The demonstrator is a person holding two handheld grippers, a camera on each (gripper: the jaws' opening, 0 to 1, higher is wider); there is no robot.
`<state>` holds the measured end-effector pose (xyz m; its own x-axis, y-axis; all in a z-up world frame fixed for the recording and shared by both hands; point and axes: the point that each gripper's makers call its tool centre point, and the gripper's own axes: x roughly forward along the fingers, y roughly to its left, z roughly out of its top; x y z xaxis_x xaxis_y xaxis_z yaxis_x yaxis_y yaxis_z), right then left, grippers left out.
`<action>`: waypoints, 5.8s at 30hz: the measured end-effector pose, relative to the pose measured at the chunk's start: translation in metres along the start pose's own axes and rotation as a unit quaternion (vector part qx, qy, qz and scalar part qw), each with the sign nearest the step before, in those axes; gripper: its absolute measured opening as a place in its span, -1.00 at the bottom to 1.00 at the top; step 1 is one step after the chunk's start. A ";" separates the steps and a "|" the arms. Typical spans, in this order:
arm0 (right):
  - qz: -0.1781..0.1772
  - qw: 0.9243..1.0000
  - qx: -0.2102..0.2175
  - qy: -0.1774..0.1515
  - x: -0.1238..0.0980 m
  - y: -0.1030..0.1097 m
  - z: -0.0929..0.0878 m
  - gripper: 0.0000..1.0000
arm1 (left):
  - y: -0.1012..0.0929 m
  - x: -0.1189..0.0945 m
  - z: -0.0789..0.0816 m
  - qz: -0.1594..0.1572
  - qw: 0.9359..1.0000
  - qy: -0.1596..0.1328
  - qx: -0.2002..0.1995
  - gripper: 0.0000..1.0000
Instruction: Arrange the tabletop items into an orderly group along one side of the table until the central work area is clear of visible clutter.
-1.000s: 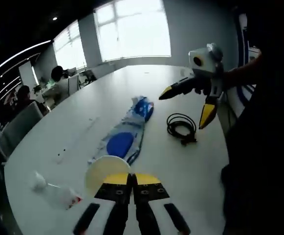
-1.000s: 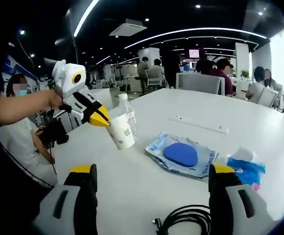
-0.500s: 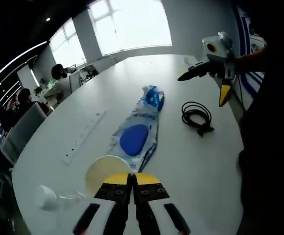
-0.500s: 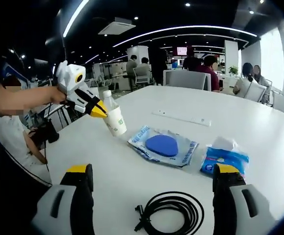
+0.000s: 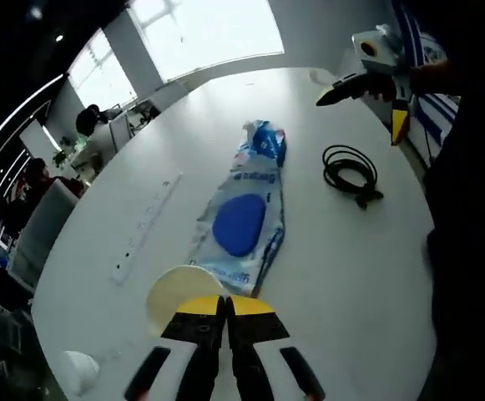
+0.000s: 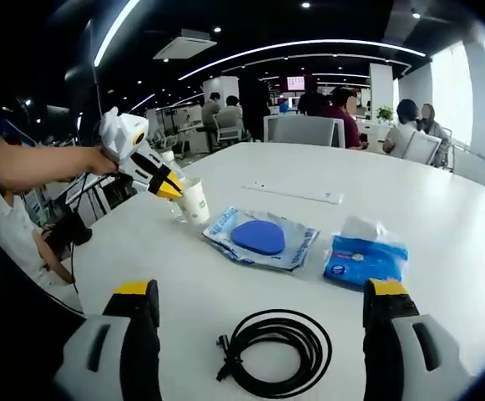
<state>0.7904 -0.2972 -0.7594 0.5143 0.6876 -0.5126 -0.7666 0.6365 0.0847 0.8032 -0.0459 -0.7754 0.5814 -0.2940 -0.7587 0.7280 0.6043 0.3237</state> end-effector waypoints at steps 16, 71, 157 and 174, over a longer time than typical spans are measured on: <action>-0.016 1.000 0.014 0.009 -0.012 -0.013 -0.013 0.94 | 0.004 0.015 -0.005 0.004 1.000 0.020 0.015 -1.00; -0.018 0.999 0.023 0.033 -0.014 -0.027 -0.031 0.91 | -0.016 -0.016 0.021 0.045 0.998 -0.013 -0.051 -0.30; -0.101 0.979 0.063 0.164 0.009 -0.041 -0.130 -0.62 | -0.205 0.107 0.106 -0.137 0.942 0.006 -0.306 -0.81; -0.119 0.973 0.131 0.147 -0.004 -0.043 -0.126 -0.89 | -0.206 0.093 0.109 -0.156 0.934 0.004 -0.321 -0.95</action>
<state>0.7728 -0.3714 -0.8687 0.5031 0.4040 -0.7640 -0.4944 0.8596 0.1290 0.7469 -0.2783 -0.8516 0.3729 -0.5261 -0.7643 0.4918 0.8106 -0.3180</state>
